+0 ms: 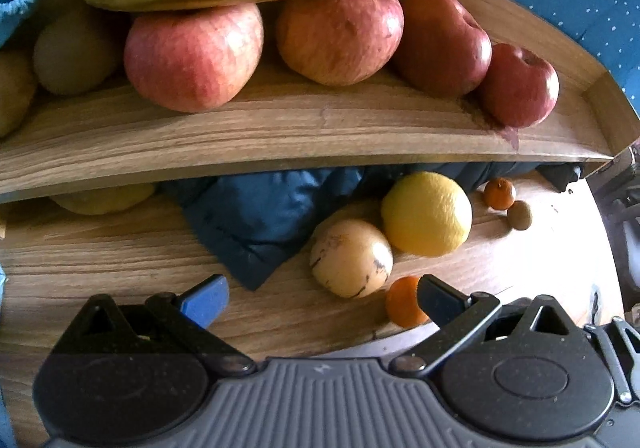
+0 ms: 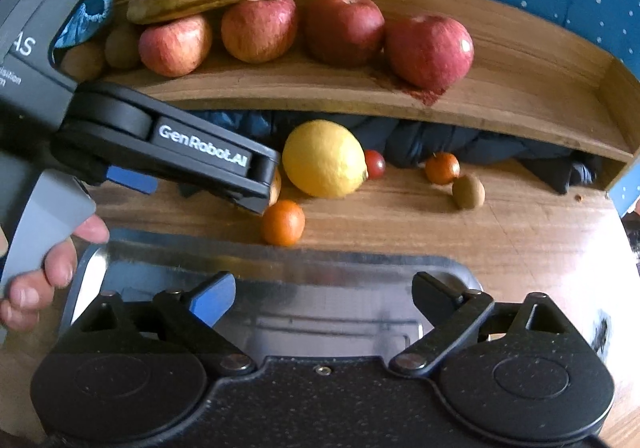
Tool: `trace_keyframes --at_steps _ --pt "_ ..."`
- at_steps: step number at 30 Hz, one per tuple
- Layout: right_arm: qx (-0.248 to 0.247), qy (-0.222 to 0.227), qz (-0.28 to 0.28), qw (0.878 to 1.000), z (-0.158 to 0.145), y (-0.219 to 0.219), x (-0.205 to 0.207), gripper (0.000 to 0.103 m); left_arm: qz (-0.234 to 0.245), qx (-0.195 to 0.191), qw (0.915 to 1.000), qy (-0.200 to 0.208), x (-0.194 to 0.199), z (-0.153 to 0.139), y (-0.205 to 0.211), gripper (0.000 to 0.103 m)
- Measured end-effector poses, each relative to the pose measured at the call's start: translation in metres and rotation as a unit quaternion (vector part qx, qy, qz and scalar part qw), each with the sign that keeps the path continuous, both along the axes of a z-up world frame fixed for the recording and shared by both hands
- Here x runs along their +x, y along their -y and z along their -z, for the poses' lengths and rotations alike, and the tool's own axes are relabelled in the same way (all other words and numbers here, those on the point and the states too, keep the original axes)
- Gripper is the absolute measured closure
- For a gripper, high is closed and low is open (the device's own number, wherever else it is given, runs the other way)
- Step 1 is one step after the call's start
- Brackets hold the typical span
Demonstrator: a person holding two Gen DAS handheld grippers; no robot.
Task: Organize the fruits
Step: 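Grasp the spotted pepino with the left tool while the right grasps a small orange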
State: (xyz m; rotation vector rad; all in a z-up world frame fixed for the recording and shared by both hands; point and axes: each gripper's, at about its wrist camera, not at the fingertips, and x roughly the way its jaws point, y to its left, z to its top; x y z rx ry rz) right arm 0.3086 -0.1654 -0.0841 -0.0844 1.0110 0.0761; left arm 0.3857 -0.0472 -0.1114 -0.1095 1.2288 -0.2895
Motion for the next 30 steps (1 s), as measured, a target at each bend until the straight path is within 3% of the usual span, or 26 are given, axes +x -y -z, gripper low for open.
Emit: trace_keyframes --at_steps 20,24,27,30 --pt "0.014 0.006 -0.035 0.999 0.009 -0.015 0.024 0.033 -0.002 -0.021 0.9997 -0.01 0.013 0.006 0.001 0.023" --pt "0.012 0.003 -0.04 0.999 0.011 -0.018 0.026 0.041 -0.001 -0.026 0.9996 -0.01 0.014 0.004 -0.001 0.031" --pt "0.01 0.001 -0.042 0.999 0.013 -0.02 0.027 0.047 0.005 -0.04 0.9991 -0.016 0.014 0.004 -0.001 0.045" --pt "0.01 0.001 -0.043 0.999 0.014 -0.019 0.028 0.051 0.007 -0.041 0.9989 -0.02 0.014 0.005 0.001 0.045"
